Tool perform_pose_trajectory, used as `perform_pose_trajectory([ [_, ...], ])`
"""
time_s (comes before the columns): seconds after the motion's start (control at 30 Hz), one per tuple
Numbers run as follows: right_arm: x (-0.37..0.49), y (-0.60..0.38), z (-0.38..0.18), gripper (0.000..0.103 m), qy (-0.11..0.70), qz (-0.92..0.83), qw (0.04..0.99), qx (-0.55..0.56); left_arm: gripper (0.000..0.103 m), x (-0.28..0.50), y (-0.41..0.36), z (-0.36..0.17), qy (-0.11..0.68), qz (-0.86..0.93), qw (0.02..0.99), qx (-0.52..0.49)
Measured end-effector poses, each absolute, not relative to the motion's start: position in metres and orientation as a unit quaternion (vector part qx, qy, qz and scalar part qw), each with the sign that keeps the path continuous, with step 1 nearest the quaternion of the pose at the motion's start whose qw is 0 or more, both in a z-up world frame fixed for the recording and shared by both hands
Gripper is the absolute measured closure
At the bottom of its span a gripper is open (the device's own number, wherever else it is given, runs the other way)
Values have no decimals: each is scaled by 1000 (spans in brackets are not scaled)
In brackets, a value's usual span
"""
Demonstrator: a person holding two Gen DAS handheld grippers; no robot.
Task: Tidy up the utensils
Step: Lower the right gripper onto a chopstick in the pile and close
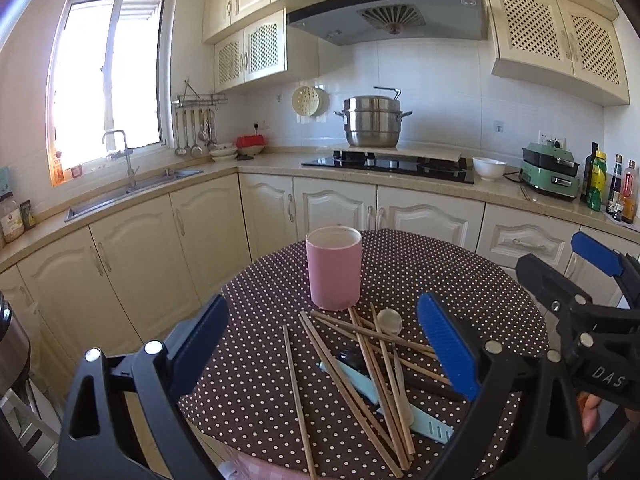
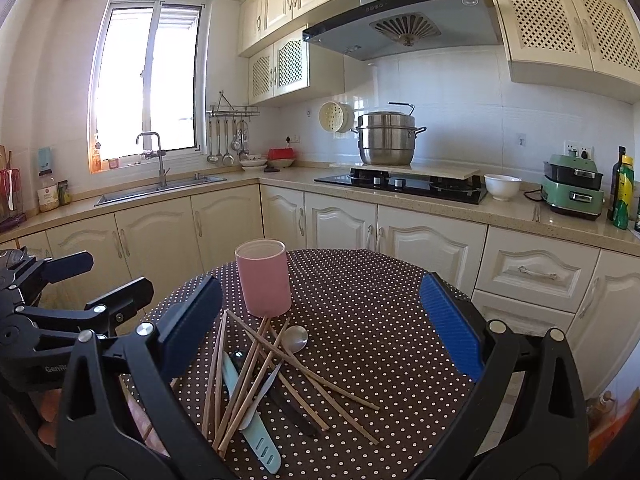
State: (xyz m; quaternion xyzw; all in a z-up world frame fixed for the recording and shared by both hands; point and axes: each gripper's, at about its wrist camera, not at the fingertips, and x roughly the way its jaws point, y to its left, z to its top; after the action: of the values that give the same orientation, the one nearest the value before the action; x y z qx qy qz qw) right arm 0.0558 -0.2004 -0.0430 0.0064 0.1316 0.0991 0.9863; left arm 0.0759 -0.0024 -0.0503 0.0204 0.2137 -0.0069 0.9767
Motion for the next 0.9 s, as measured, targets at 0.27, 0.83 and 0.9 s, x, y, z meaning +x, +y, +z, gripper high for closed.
perform_pose_trajectory([
  [0.27,104,-192,-73,6,215,103,970,-37,10,126,32,-101,376,3,926,-35],
  [0.83,184,-160,-132,59,382,207,890,-136,78,192,48,-193,527,8,844,-103],
  [0.9,193,-147,-138,65,394,232,876,-153,89,198,47,-192,528,16,843,-99],
])
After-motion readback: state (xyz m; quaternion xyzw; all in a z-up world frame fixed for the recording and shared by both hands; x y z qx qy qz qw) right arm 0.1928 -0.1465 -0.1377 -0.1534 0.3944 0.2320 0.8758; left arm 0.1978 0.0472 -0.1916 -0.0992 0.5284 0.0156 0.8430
